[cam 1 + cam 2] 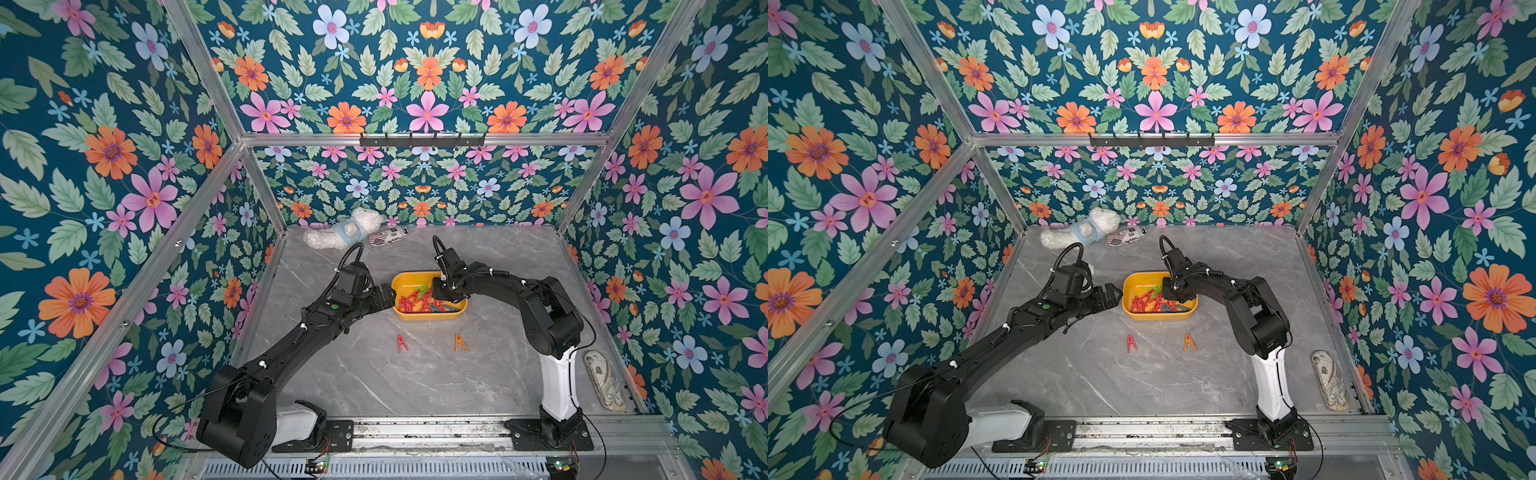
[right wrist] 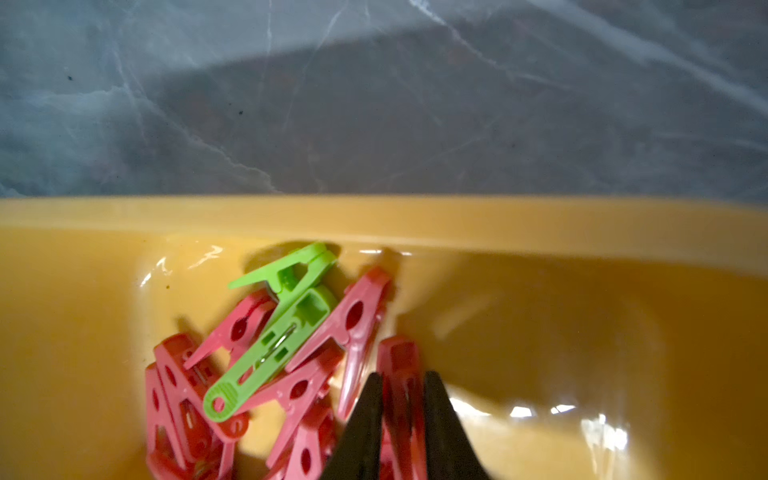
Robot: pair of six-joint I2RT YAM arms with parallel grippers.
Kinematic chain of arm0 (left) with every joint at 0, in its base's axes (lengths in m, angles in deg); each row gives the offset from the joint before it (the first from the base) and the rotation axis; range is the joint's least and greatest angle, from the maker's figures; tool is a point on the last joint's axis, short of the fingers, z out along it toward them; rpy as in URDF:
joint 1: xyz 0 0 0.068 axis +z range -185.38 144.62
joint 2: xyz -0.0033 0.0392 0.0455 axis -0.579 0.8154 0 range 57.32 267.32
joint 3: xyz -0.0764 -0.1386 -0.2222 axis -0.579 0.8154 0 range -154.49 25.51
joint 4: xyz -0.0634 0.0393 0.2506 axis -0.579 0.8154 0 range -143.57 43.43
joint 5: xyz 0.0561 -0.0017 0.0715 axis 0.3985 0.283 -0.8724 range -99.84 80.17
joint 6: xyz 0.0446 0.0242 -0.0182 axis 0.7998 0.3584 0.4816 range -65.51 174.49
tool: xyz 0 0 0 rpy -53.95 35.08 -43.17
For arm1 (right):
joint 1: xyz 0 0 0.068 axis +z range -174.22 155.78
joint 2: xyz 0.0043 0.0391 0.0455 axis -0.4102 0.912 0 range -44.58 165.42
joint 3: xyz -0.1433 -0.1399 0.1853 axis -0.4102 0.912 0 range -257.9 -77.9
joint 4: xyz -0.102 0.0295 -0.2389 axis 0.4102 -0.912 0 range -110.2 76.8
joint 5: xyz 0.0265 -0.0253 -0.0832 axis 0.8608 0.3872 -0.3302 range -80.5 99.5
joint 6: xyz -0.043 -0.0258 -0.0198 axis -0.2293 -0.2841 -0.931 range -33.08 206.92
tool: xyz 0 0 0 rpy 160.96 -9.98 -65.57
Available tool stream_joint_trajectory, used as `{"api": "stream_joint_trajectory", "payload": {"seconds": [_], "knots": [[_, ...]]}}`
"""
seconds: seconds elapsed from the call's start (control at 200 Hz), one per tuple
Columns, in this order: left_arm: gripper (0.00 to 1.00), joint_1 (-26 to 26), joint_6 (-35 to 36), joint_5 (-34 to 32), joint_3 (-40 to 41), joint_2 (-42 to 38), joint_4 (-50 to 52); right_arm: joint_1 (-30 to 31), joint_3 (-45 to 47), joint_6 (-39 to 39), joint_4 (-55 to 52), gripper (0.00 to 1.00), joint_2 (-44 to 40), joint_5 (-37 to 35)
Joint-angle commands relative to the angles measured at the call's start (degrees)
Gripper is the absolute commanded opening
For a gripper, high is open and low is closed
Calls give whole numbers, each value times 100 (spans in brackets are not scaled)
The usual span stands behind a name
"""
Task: Take the clothespins out of the storage box
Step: Pick up the clothespin from the storage box.
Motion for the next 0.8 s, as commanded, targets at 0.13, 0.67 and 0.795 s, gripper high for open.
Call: {"api": "stream_joint_trajectory", "payload": {"seconds": [0.13, 0.67, 0.795], "knots": [[100, 3, -10, -64, 0, -36, 12, 3, -16, -9, -144, 22, -17, -38], [100, -5, -10, -8, -35, -22, -7, 6, 274, 120, -36, 14, -640, -74], [100, -8, -10, 11, -31, -37, -11, 6, 298, 179, -37, 14, -815, -92]]}}
